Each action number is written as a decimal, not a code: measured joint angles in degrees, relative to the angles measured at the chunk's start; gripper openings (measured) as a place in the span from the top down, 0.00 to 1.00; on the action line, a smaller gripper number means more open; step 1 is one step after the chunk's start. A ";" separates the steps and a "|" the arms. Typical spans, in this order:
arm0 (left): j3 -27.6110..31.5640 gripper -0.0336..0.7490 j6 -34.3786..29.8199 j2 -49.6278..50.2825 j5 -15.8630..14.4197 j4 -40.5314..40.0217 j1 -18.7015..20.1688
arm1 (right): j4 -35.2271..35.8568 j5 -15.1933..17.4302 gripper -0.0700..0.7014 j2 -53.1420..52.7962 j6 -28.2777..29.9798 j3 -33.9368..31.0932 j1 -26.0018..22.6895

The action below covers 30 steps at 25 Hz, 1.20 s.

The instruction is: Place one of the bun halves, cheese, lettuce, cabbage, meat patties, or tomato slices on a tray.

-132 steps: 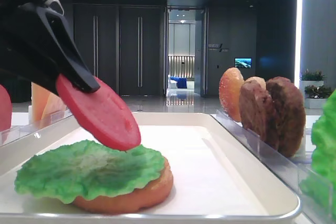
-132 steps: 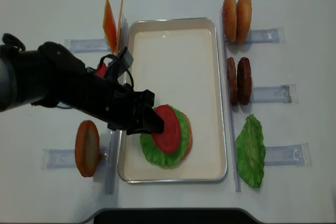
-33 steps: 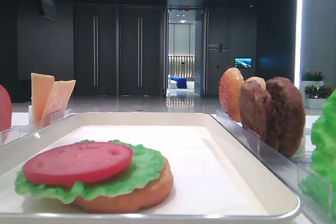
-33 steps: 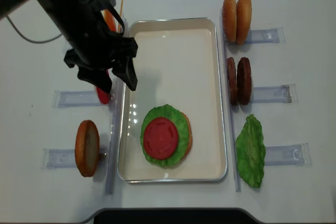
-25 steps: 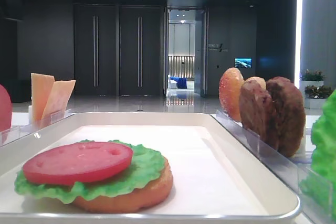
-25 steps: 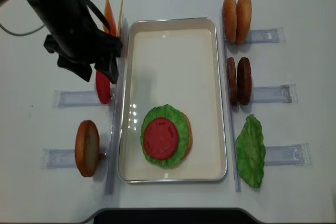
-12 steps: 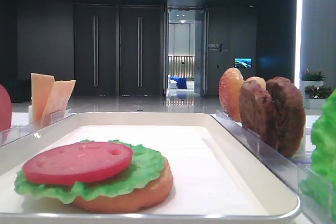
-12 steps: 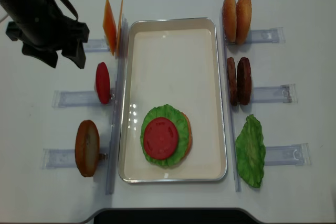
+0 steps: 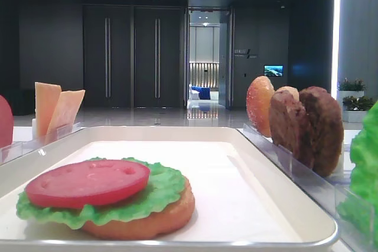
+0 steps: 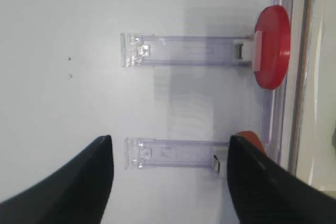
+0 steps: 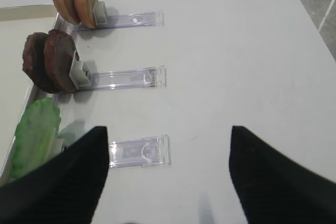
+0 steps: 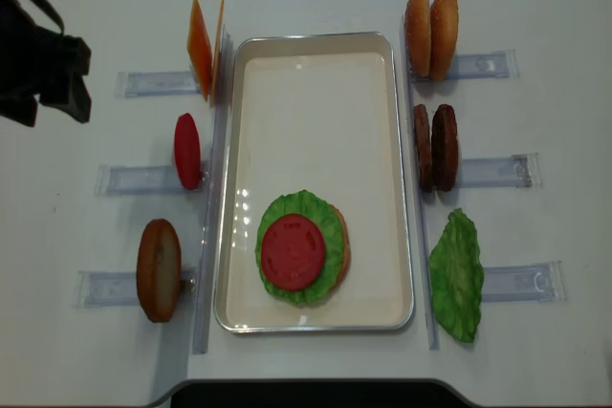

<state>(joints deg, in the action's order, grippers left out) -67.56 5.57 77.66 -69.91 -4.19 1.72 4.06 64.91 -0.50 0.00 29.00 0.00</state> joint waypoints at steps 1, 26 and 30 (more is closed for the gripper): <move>1.22 0.31 -0.12 -1.78 -0.06 -0.37 -0.45 | 0.00 0.00 0.31 0.00 0.00 0.00 0.00; 28.23 0.33 -7.71 -53.15 -1.54 7.78 -1.22 | 0.00 0.00 0.31 0.00 0.00 0.00 0.00; 31.89 0.34 -7.75 -61.40 -1.59 7.67 -1.22 | 0.00 0.00 0.31 0.00 0.00 0.00 0.00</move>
<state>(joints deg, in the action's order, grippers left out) -35.67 -2.18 16.26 -71.50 3.48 0.50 4.06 64.91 -0.50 0.00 29.00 0.00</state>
